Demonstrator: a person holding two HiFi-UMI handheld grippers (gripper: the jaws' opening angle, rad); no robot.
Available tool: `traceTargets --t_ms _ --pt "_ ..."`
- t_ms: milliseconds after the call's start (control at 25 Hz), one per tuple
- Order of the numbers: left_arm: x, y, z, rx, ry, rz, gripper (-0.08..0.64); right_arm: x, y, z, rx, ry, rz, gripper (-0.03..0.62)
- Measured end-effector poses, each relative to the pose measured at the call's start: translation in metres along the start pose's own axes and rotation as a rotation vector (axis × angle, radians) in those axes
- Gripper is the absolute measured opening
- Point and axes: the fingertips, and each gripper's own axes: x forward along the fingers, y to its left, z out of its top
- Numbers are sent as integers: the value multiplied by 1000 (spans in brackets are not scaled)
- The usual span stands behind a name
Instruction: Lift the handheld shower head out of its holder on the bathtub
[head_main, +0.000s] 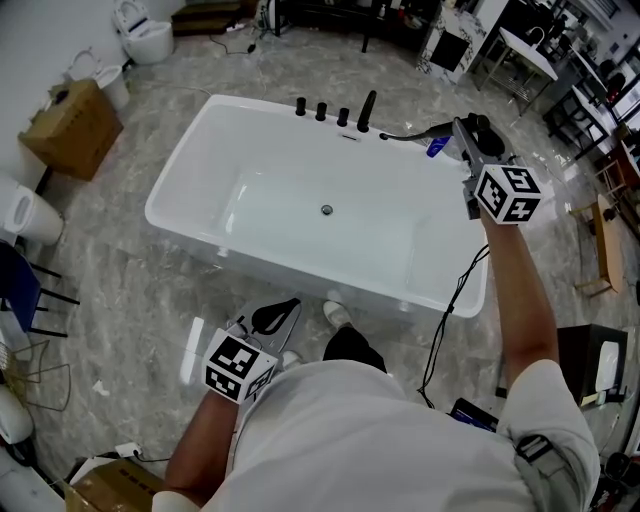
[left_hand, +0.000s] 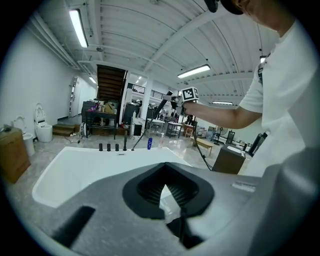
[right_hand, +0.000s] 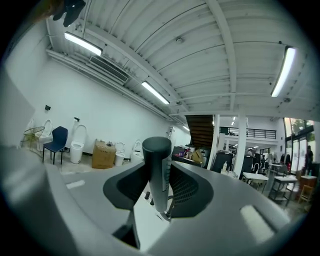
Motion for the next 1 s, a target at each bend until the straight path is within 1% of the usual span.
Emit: traceTargets --t_ms 280,520,800,1000 --pt "-12 -13 -11 -3 -12 -15 8 -44 24 32 -25 -36 20 146" --pt "-16 -17 -8 -9 -33 -41 8 -76 43 61 -45 -58 41 146" --pt "-20 -18 -7 0 -46 -48 8 -116 68 86 -69 -90 66 146" --pt "-20 -22 -9 3 -47 -53 8 -141 94 99 -92 -115 106 146"
